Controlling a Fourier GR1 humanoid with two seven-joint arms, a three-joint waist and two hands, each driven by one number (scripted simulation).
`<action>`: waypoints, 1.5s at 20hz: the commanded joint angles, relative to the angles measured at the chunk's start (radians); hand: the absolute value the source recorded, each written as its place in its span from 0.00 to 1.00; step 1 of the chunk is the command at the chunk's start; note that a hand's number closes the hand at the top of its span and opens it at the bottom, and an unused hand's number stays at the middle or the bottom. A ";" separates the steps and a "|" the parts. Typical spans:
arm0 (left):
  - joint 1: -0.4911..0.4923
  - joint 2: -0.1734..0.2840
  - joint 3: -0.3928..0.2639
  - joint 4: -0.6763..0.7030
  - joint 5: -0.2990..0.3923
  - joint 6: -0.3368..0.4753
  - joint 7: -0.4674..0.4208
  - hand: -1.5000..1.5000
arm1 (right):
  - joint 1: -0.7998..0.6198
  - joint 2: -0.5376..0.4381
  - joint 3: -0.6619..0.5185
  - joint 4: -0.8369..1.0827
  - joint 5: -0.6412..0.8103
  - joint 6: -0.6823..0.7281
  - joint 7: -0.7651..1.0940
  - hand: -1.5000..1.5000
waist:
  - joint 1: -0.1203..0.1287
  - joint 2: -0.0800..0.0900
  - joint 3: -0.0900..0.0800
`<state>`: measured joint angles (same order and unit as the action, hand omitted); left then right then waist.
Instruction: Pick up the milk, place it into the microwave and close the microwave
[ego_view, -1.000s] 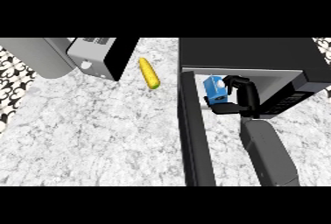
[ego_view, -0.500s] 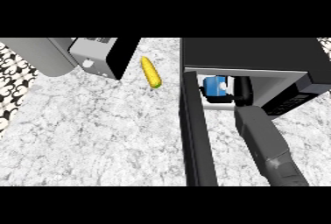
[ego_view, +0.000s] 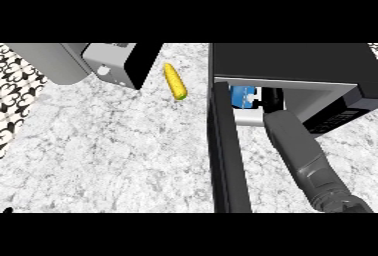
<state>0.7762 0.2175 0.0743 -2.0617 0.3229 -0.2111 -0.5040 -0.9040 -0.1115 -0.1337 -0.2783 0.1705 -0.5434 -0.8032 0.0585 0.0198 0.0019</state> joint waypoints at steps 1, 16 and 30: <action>-0.003 0.014 0.019 -0.045 0.011 0.010 0.043 0.00 | -0.067 -0.003 -0.004 0.065 0.035 -0.157 0.017 1.00 | 0.026 0.012 0.001; -0.093 0.009 0.017 0.046 -0.013 -0.013 0.024 0.00 | -0.041 -0.114 -0.091 0.150 0.000 -0.186 0.009 1.00 | 0.042 0.030 0.003; -0.115 0.022 0.010 0.060 -0.001 -0.036 0.057 0.00 | -0.047 -0.155 -0.045 0.217 0.065 -0.194 0.059 0.00 | 0.077 0.039 0.005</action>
<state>0.6627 0.2286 0.0800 -1.9980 0.3100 -0.2371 -0.4636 -0.9522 -0.2672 -0.2018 -0.0846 0.2087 -0.7296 -0.7443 0.1272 0.0563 0.0058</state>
